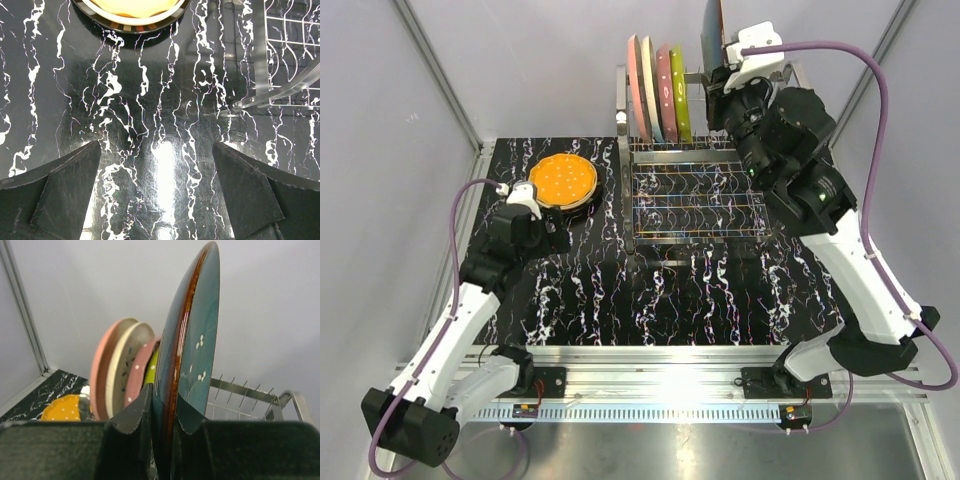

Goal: Load the plates into the dish rack
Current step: Insert the plate into the dish rack

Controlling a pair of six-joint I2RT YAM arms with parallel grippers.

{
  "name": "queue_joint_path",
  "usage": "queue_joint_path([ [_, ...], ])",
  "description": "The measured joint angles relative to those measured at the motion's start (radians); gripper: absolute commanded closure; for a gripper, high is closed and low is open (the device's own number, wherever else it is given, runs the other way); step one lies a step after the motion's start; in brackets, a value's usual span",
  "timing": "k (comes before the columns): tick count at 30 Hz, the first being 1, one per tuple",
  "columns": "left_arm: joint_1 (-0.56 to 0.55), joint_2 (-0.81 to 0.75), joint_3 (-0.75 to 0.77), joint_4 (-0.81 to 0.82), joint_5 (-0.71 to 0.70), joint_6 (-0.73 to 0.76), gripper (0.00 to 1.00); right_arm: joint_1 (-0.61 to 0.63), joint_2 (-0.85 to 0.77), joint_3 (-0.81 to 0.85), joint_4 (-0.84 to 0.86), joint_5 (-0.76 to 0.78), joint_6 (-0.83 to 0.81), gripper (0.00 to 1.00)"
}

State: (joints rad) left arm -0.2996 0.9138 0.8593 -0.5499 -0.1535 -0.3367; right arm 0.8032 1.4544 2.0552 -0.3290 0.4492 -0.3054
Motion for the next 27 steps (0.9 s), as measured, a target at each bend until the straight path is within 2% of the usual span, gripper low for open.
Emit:
queue_joint_path([
  [7,0.001,0.028,0.000,0.000,0.000,0.000,0.02,-0.161,0.012,-0.034,-0.063,-0.156,0.133,1.00],
  [14,0.006,0.049,0.000,0.000,0.001,0.000,0.02,-0.270,0.040,-0.037,-0.045,-0.288,0.224,1.00],
  [27,0.015,0.077,0.000,-0.001,0.005,0.001,0.01,-0.315,0.145,-0.045,0.055,-0.343,0.277,1.00],
])
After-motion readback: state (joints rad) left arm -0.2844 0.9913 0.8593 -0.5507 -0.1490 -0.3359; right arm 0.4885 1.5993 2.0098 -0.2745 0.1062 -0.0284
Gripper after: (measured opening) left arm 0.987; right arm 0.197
